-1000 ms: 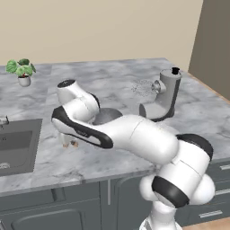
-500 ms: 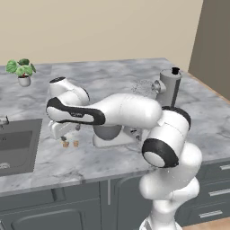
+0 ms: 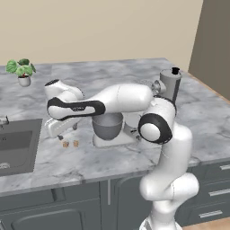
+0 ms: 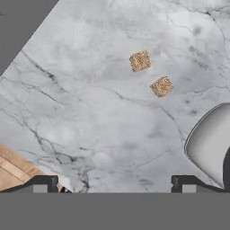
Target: Add butter and sugar cubes to the stand mixer bowl and then turn on the stand mixer to begin making frosting.
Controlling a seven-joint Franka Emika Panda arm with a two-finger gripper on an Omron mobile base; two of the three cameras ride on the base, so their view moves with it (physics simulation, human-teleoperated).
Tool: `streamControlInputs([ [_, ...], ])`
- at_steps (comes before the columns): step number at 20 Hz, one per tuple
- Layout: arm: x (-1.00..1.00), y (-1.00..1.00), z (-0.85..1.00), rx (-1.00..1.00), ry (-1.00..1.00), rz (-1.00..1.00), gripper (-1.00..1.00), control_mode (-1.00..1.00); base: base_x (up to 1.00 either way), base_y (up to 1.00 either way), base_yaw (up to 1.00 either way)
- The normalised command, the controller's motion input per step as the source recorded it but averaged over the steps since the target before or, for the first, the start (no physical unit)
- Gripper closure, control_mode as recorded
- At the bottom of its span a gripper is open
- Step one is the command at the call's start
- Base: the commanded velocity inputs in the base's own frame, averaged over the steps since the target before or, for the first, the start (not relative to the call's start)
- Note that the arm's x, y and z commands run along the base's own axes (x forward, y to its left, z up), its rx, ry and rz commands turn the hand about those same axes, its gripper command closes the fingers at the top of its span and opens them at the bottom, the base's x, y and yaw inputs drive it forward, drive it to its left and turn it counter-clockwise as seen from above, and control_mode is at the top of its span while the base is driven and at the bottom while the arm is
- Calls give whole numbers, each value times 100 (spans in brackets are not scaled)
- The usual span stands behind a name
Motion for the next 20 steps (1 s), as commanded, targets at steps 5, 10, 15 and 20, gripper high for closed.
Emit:
streamControlInputs([
  [5,19,0,-32,-1,0,-4,-100,-100,0,0,0],
  [10,21,0,-24,0,0,-4,-100,-100,0,0,0],
  [15,25,0,-27,0,0,-4,-100,-100,0,0,0],
  [20,10,0,-34,0,0,-1,-100,-100,0,0,0],
])
